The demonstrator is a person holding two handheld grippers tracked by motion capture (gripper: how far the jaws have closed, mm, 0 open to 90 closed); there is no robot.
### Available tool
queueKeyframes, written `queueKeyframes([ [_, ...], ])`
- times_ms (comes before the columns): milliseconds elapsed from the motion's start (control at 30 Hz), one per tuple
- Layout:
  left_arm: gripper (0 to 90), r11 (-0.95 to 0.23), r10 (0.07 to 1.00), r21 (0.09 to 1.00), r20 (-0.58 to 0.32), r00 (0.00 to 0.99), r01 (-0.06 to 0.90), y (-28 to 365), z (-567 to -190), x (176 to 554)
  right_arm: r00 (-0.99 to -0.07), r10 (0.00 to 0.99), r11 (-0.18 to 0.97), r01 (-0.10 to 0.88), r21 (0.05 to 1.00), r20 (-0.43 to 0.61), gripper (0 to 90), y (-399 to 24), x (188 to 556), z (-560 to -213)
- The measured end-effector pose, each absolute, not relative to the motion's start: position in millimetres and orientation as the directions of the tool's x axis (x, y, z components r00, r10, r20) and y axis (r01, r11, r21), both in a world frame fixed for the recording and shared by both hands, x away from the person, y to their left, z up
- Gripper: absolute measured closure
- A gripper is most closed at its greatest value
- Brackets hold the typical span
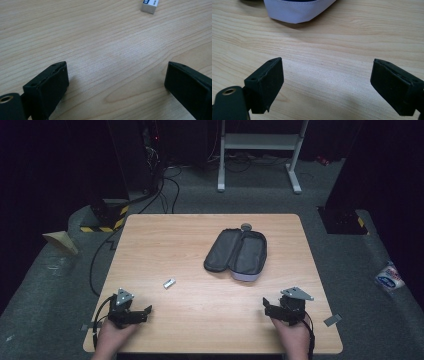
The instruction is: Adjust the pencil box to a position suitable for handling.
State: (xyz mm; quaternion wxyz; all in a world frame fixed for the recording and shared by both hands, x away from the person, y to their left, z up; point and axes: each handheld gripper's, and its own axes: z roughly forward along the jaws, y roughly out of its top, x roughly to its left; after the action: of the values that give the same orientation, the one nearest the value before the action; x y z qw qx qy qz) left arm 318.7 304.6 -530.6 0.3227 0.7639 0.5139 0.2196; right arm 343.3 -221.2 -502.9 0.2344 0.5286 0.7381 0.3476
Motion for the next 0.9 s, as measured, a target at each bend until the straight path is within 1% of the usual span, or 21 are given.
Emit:
queueKeyframes([
  [300,5.7,-0.274,0.923,0.719,0.009,0.386,0.639,305,-530,319,-0.329,0.944,0.186,0.606,0.774,0.030,13.1,-218,347,-491],
  [500,5.6,-0.276,0.921,0.717,0.008,0.389,0.640,304,-530,319,-0.347,0.938,0.204,0.597,0.776,0.020,13.6,-211,351,-483],
  [667,5.6,-0.270,0.922,0.718,0.001,0.387,0.641,304,-531,318,-0.343,0.939,0.195,0.593,0.781,0.026,16.7,-207,352,-481],
  [900,5.7,-0.269,0.922,0.721,0.001,0.387,0.639,304,-531,318,-0.361,0.932,0.212,0.590,0.779,0.019,18.7,-203,357,-479],
])
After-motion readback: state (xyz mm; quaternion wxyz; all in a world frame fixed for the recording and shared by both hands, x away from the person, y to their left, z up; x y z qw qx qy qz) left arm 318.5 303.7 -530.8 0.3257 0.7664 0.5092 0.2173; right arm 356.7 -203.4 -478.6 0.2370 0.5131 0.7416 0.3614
